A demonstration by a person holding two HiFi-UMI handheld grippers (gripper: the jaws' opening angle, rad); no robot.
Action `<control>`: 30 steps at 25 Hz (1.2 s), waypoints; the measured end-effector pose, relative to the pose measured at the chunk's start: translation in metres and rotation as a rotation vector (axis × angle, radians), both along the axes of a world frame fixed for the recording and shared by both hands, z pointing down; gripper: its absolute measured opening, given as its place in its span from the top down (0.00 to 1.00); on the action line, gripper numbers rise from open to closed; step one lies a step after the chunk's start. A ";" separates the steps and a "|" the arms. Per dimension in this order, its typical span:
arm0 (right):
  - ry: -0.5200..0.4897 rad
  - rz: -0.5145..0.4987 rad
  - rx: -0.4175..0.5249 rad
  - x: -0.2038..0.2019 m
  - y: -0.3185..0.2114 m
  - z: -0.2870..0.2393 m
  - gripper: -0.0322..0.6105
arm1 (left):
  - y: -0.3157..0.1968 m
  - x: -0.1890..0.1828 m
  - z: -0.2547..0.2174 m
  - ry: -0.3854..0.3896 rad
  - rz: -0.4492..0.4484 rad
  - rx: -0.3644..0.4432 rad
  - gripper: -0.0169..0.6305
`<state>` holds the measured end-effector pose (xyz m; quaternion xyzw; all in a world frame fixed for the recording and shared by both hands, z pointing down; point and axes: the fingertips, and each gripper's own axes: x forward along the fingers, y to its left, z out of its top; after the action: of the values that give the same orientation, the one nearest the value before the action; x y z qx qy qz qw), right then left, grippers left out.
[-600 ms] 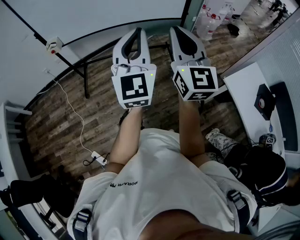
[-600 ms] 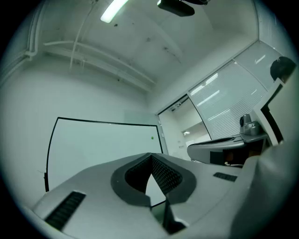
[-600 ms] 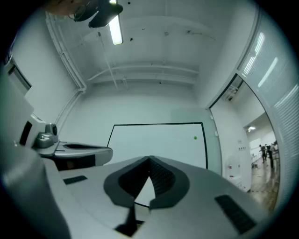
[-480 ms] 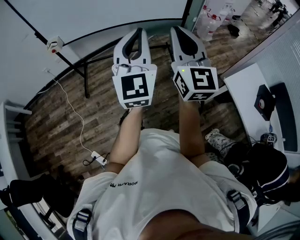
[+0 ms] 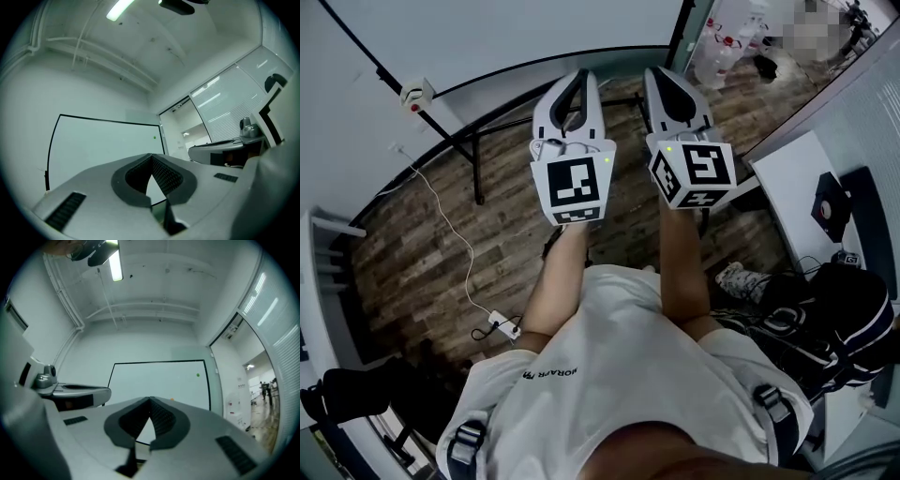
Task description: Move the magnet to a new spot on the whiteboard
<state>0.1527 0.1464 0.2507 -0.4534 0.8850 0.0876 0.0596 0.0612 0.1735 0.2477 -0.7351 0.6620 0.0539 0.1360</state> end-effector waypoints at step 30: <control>0.003 0.060 -0.018 -0.073 -0.013 0.031 0.93 | -0.018 -0.070 0.037 0.005 0.051 -0.040 0.97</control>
<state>0.0794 0.1331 0.2813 -0.4803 0.8717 0.0820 0.0515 -0.0090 0.1550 0.2846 -0.7542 0.6442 0.0460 0.1185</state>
